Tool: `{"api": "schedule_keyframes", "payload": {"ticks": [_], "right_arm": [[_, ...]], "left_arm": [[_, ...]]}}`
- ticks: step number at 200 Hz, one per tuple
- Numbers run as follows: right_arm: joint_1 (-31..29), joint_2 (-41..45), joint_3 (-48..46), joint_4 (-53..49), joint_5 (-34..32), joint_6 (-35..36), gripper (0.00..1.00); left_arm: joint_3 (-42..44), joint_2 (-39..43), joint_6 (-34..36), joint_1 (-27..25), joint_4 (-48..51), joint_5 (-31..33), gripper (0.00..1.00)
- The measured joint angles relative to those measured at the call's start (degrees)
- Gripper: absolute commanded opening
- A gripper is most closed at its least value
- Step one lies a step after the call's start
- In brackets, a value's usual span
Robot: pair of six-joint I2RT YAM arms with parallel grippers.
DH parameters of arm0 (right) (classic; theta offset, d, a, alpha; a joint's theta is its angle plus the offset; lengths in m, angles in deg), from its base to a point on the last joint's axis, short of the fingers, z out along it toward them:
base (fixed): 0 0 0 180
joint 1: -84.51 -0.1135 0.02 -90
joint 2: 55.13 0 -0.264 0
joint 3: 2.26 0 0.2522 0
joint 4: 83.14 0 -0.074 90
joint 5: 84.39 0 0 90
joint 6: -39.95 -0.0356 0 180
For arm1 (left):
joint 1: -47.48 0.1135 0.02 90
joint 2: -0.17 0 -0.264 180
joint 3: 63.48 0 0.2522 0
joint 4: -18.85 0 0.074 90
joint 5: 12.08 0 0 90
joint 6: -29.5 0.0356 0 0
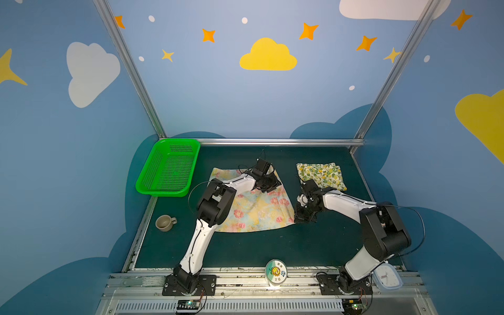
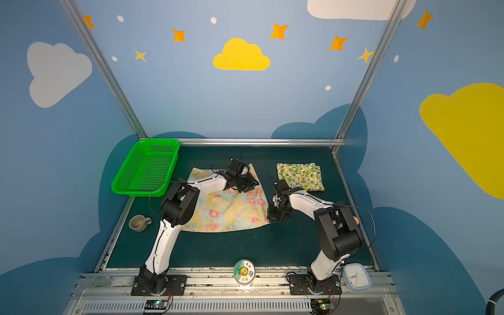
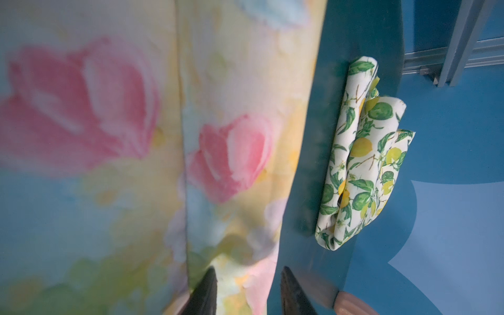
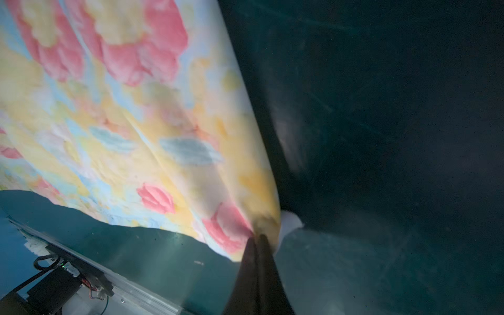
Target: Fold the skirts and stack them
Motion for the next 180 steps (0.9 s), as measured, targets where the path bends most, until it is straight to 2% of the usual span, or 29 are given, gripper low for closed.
{"api": "schedule_keyframes", "payload": {"ticks": [46,56,67,74,95,158,180], "right_arm": [[0.0,2.5,-1.7,-2.0,-1.3,-0.1,0.00],[0.0,2.8,-2.1,-2.1,-1.6,-0.1,0.09],[0.0,3.3,-2.4,-2.3,-1.8,-0.3,0.29],[0.0,3.7,-2.4,-2.3,-1.9,-0.4,0.38],[0.4,4.6,-2.4,-1.6,-1.9,0.0,0.48],[4.3,2.7,-2.9,5.3,1.6,0.2,0.51],[4.7,1.9,-2.9,7.9,3.6,0.0,0.41]], "left_arm": [[-0.4,-0.2,0.0,0.0,0.2,0.0,0.39],[-0.4,-0.2,0.0,0.0,0.2,0.0,0.39],[-0.4,-0.2,0.0,0.0,0.2,-0.1,0.39],[-0.4,-0.2,0.1,0.0,0.2,-0.1,0.39],[-0.6,-0.3,0.3,0.0,0.4,-0.1,0.39],[-1.6,-0.8,0.5,0.0,1.0,-0.6,0.39],[-2.0,-1.0,0.7,0.0,1.2,-0.7,0.39]]}}
